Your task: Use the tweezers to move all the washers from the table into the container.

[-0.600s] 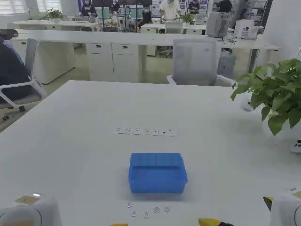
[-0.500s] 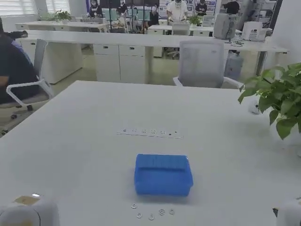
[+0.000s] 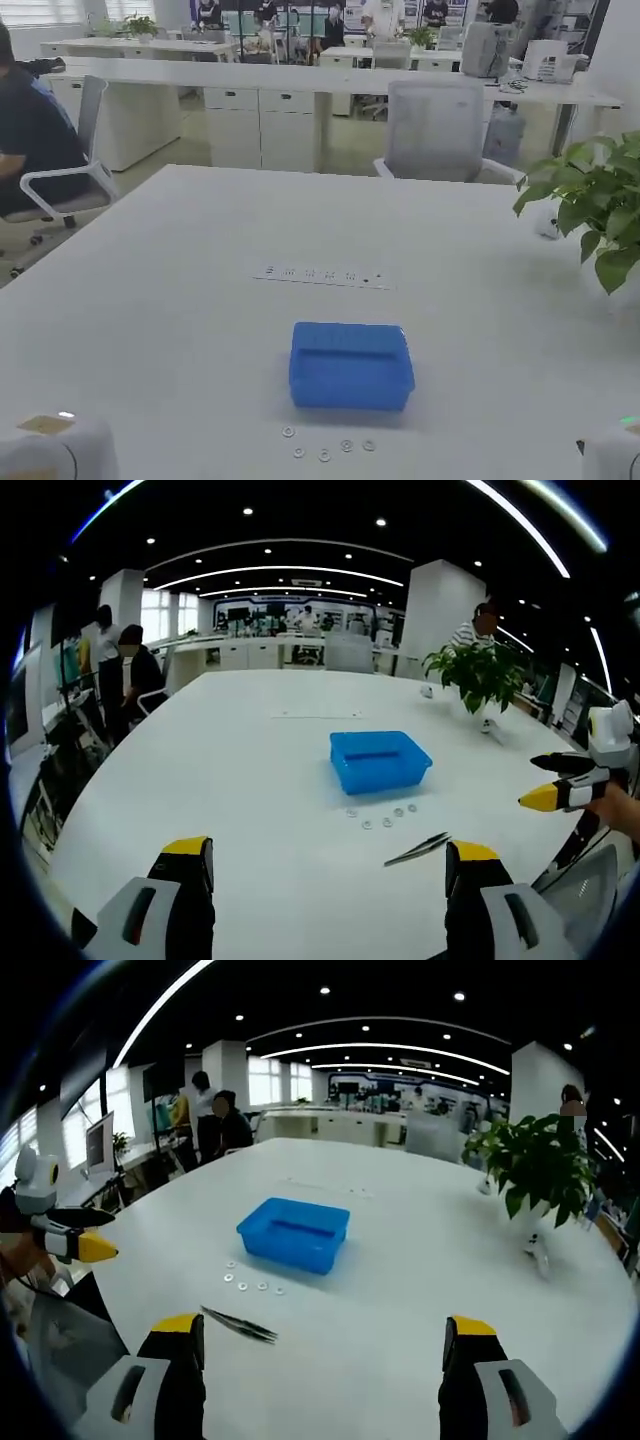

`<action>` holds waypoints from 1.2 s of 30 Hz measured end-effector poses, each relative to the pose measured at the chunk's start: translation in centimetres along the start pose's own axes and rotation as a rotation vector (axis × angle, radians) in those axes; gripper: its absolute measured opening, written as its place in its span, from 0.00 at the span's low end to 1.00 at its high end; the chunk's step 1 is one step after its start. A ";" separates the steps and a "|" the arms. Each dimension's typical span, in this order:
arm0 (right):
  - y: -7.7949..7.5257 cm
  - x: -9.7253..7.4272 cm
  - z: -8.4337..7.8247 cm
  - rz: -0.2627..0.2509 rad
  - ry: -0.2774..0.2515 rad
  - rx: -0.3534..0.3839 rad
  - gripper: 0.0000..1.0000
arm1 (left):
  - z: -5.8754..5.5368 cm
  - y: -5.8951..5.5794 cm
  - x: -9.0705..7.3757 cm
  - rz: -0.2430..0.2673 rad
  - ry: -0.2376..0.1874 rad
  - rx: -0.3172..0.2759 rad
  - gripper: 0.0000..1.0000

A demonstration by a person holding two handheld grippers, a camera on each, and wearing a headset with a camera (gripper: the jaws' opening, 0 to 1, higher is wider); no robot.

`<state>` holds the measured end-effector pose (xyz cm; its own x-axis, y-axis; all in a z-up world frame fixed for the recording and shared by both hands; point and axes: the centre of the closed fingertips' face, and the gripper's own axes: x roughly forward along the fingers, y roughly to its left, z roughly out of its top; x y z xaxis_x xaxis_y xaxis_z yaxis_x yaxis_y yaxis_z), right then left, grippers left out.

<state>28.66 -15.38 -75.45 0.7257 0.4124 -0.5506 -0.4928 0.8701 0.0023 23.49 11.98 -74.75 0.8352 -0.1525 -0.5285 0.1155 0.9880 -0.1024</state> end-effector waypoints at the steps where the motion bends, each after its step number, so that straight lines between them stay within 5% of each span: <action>1: 0.0 0.0 0.0 0.000 0.000 0.002 0.99 | 0.0 0.0 0.0 0.000 0.000 0.002 0.99; 17: 0.4 0.5 -1.0 0.007 0.052 -0.047 0.97 | -0.4 -0.6 0.7 -0.029 0.017 0.009 0.99; 36: -0.4 1.1 -0.3 0.016 0.051 -0.061 0.93 | 0.0 -1.7 2.9 -0.065 0.044 0.040 0.97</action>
<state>29.54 -15.35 -76.35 0.6926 0.4106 -0.5931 -0.5335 0.8449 -0.0381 25.75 9.83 -76.12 0.8006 -0.2163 -0.5588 0.1908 0.9761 -0.1045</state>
